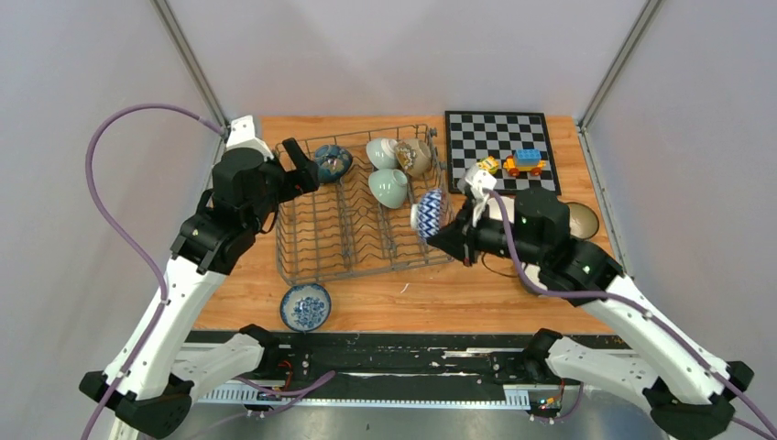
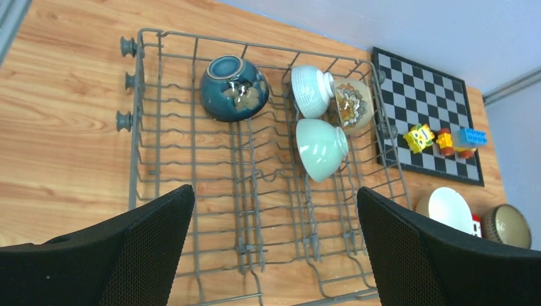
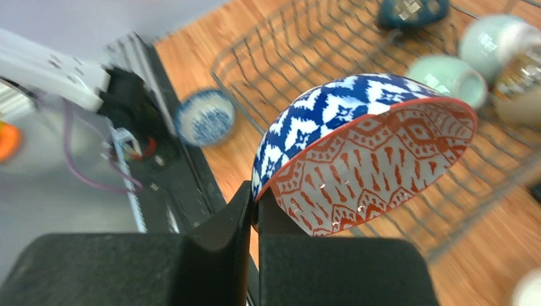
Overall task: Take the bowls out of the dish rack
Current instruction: Pick up the bowl from the dish rack.
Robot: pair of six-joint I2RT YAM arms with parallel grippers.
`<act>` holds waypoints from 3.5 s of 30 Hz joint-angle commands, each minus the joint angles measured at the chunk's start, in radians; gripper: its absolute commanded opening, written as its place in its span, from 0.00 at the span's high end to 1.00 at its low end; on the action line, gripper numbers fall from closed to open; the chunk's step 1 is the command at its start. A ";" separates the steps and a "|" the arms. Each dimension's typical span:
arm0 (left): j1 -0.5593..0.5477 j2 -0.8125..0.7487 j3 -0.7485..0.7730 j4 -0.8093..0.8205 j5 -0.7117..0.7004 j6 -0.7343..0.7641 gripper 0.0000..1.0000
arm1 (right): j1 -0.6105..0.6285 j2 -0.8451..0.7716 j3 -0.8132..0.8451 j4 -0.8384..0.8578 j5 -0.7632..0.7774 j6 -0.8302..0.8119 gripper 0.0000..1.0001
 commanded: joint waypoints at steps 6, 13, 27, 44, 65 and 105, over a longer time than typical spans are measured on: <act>-0.004 -0.037 -0.086 0.116 0.492 0.088 0.00 | 0.363 -0.137 -0.033 -0.374 0.629 -0.322 1.00; -0.083 0.005 -0.002 0.022 0.497 0.176 0.00 | 0.692 -0.038 -0.014 -0.420 0.981 -0.509 1.00; -0.387 0.108 0.145 -0.214 0.266 0.360 0.00 | 1.121 0.238 0.083 -0.778 1.193 -0.623 1.00; -0.799 0.242 0.209 -0.399 0.099 0.288 0.14 | 1.223 0.347 0.107 -0.872 1.156 -0.661 1.00; -0.880 0.416 0.182 -0.447 0.121 0.278 0.51 | 1.207 0.374 0.093 -0.841 1.119 -0.687 1.00; -0.257 -0.135 -0.127 -0.281 0.040 0.013 1.00 | 0.767 -0.016 -0.097 -0.232 0.961 -0.132 0.07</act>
